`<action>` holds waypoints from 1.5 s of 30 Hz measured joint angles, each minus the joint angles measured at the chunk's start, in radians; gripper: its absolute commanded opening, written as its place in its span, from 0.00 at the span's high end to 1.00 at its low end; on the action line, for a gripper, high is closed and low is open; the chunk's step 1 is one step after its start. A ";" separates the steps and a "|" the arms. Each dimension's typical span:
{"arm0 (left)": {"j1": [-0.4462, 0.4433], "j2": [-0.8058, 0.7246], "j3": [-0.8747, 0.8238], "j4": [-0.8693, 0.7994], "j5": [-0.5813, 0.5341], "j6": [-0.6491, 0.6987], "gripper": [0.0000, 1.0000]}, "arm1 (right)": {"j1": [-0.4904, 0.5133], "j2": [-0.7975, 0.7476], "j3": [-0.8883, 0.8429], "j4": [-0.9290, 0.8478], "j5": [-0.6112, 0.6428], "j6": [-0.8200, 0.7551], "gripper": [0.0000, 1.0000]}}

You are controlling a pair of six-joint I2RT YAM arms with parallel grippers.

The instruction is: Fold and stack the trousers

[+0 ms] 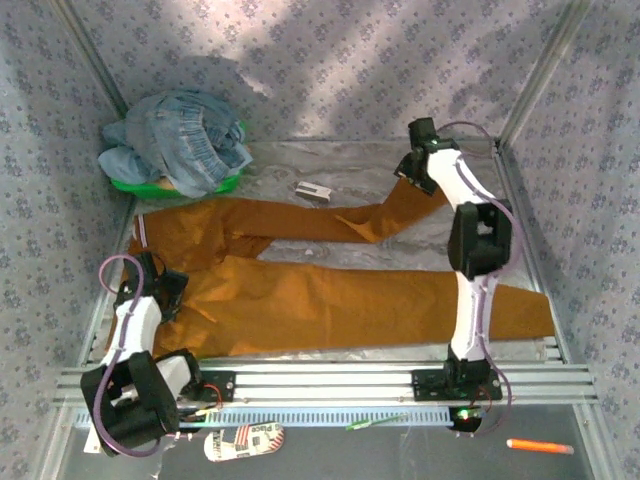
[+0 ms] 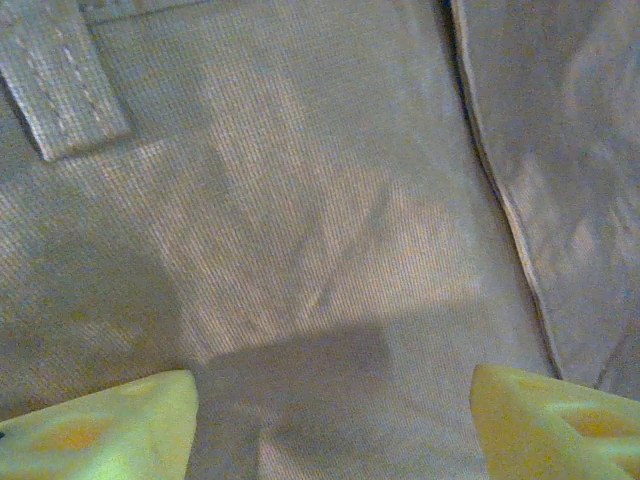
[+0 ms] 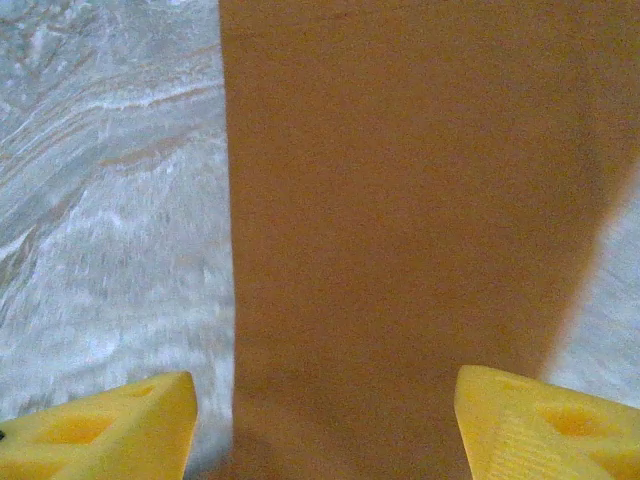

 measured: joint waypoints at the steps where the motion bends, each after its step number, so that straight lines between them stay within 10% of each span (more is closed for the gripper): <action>1: -0.004 -0.002 0.000 -0.002 0.000 0.003 0.27 | 0.000 0.070 0.086 -0.026 0.000 -0.003 0.27; 7: -0.015 -0.007 -0.001 -0.010 0.012 0.011 0.27 | 0.003 0.398 0.500 -0.234 -0.023 -0.031 0.34; 15: -0.019 -0.044 0.000 -0.014 0.042 0.012 0.27 | -0.014 0.405 0.521 -0.341 -0.044 -0.096 1.00; 28: -0.019 -0.085 0.029 -0.039 0.064 0.035 0.30 | -0.125 0.015 0.066 -0.208 -0.052 -0.138 1.00; 34: -0.026 -0.097 0.034 -0.039 0.072 0.037 0.29 | -0.204 -0.157 -0.097 -0.118 -0.116 -0.147 0.50; 45: -0.031 -0.118 0.034 -0.044 0.079 0.037 0.29 | -0.232 0.033 -0.161 -0.040 -0.286 -0.148 0.56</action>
